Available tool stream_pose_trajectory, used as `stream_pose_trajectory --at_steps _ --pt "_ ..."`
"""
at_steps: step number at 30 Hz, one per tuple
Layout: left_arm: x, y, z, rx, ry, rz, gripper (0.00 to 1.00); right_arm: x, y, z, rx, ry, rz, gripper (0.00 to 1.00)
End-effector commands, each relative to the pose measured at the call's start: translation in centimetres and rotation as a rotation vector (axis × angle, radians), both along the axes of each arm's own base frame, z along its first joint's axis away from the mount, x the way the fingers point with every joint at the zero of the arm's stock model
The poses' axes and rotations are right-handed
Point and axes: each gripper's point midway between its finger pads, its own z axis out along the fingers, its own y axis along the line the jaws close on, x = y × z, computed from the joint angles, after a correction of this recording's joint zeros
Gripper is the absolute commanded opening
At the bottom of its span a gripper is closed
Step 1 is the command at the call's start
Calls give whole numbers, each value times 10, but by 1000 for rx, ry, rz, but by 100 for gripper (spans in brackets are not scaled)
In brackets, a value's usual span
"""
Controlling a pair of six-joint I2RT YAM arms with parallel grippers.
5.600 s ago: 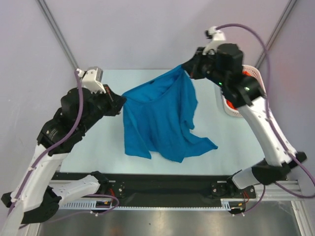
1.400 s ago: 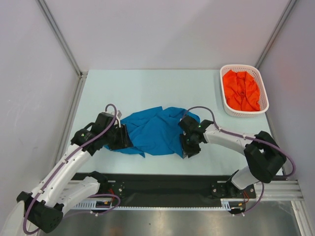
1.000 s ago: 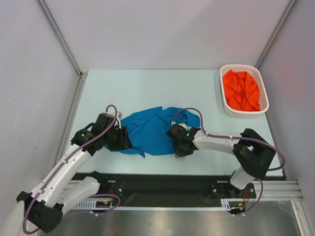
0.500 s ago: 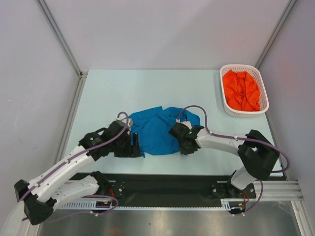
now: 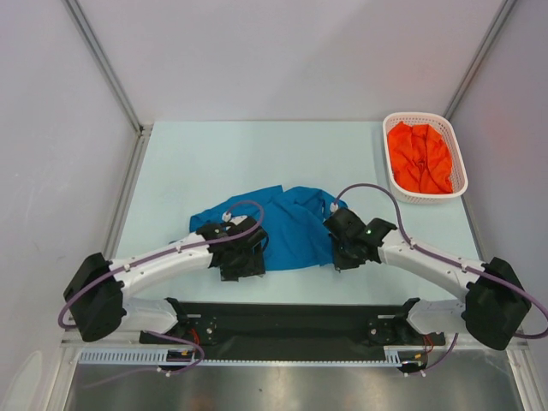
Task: Fold and stack the t-shirts
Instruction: Flatten the tshirt out
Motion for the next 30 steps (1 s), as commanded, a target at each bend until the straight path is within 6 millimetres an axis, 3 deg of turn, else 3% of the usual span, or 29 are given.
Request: stream_pose_trajectory --at_steps 1,4,16,22,30 --pt "14 -22 4 -59 -25 93 73 -8 5 10 61 17 42 0" --pt "20 -27 -3 -53 -31 103 72 -9 7 12 83 25 59 0" --pt "33 -11 -19 86 -71 133 61 -5 5 14 105 19 49 0" --pt "44 -21 -24 96 -88 110 57 -7 5 17 123 33 44 0" --pt "56 -21 -29 147 -117 108 41 -6 4 20 133 29 37 0"
